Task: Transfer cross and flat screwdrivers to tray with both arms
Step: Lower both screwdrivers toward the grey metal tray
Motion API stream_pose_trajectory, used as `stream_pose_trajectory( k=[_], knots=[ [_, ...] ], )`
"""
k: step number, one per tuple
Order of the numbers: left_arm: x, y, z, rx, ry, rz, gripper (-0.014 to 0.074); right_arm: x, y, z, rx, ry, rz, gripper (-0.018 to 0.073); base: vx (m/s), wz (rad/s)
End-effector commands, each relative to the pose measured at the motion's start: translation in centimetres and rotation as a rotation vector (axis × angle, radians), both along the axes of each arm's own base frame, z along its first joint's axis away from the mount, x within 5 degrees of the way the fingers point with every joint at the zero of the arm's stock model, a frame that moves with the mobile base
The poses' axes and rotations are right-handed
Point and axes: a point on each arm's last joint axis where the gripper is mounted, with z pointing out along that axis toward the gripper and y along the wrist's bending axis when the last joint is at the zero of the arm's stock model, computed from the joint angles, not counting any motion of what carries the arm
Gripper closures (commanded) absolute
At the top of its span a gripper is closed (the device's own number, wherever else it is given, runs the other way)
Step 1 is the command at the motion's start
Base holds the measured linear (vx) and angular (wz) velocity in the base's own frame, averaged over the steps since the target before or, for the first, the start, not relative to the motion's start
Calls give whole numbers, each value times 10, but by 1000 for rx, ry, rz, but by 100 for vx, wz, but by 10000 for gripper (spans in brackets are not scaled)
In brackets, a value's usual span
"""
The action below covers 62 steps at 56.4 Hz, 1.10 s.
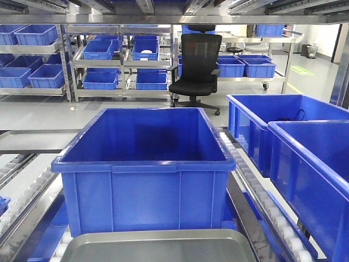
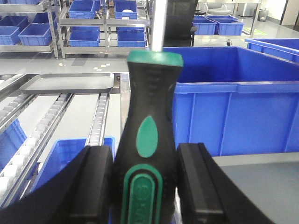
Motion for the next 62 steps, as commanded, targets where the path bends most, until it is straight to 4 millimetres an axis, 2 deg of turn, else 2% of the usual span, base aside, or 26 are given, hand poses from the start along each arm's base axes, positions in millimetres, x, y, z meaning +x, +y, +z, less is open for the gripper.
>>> stream_pose_trajectory(
  k=[1, 62],
  knots=[
    [2, 0, 15, -22, -105, 6, 602, 0, 0, 17, 11, -117, -1, 567, 3, 0],
    [2, 0, 15, -23, -104, 5, 602, 0, 0, 20, 30, -147, 4, 567, 0, 0]
  ],
)
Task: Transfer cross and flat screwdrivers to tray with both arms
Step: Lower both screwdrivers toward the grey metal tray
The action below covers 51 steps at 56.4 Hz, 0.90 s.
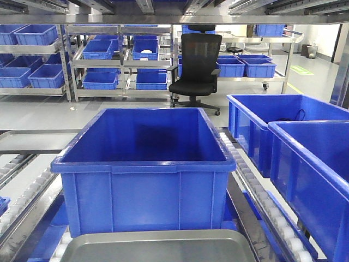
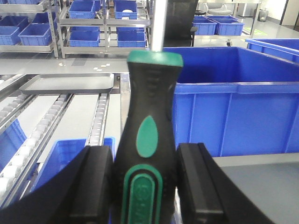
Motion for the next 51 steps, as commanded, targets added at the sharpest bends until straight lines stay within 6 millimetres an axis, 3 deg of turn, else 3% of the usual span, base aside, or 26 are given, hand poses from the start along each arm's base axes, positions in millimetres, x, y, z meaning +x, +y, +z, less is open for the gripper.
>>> stream_pose_trajectory(
  k=[1, 11, 18, 27, 40, 51],
  knots=[
    [2, 0, 15, -23, -104, 5, 602, 0, 0, 18, 16, -124, -2, 567, 0, 0],
    [2, 0, 13, -37, -92, 3, 602, 2, 0, 16, -22, -102, -3, 567, 0, 0],
    [7, -6, 13, -118, -72, -43, 601, 17, 3, 7, -142, 1, 33, 567, 0, 0],
    [37, -20, 5, -212, 82, -175, 595, 44, 19, -2, -84, 120, 152, 567, 0, 0],
    [93, -36, -18, -329, 325, -320, 594, 99, 45, -28, 85, 363, 289, 567, 0, 0],
    [123, -52, -35, -408, 450, -403, 594, 138, 68, -39, 215, 513, 385, 567, 0, 0]
  ],
)
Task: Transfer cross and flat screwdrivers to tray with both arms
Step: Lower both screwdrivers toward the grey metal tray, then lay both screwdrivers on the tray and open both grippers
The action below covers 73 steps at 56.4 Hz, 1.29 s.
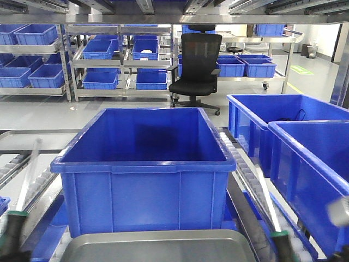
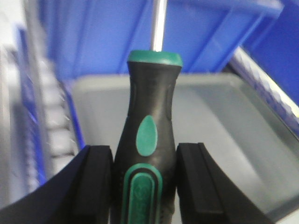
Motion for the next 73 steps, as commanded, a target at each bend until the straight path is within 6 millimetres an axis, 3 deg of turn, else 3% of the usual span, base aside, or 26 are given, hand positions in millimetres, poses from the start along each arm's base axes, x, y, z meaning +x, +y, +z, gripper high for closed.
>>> stream_pose_trajectory(
  k=[1, 19, 25, 42, 59, 73],
  knots=[
    [14, -10, 10, -116, -35, 8, 594, 19, 13, 18, 96, -46, 2, 567, 0, 0],
    [34, -53, -18, -201, 103, -66, 594, 47, 71, -11, 127, 65, 64, 567, 0, 0],
    [39, -62, -27, -205, 149, -69, 594, 51, 80, -19, 137, 93, 62, 567, 0, 0],
    [53, -73, -52, -182, 264, -58, 594, 55, 85, -27, 169, 145, 44, 567, 0, 0],
    [56, -77, -59, -153, 273, -82, 583, 55, 86, -27, 179, 156, 44, 557, 0, 0],
    [52, -83, -59, -155, 279, -106, 485, 55, 86, -27, 179, 159, 46, 451, 0, 0]
  ],
)
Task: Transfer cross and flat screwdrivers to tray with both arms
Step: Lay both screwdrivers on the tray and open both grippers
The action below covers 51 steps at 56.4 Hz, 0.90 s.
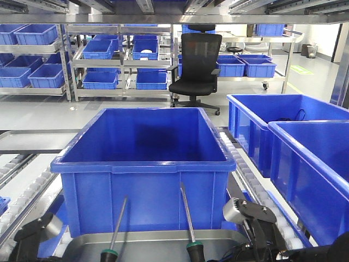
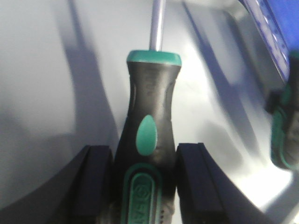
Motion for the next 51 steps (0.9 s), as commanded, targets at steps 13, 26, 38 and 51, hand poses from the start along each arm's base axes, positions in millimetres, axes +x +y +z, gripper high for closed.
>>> stream_pose_trajectory(
  k=[13, 26, 38, 51],
  knots=[
    [0, -4, 15, -60, -32, 16, 312, 2, 1, 19, 54, -52, -20, 242, 0, 0],
    [-2, -5, 15, -71, 2, 8, 207, 1, 2, 19, 53, -46, -12, 122, 0, 0],
    [-4, -5, 15, -73, 13, -5, 183, 0, 2, 19, 54, -40, -5, 119, 0, 0],
    [-5, -6, 16, -77, 23, -22, 183, -3, 3, 19, 53, -18, 27, 120, 0, 0]
  ],
)
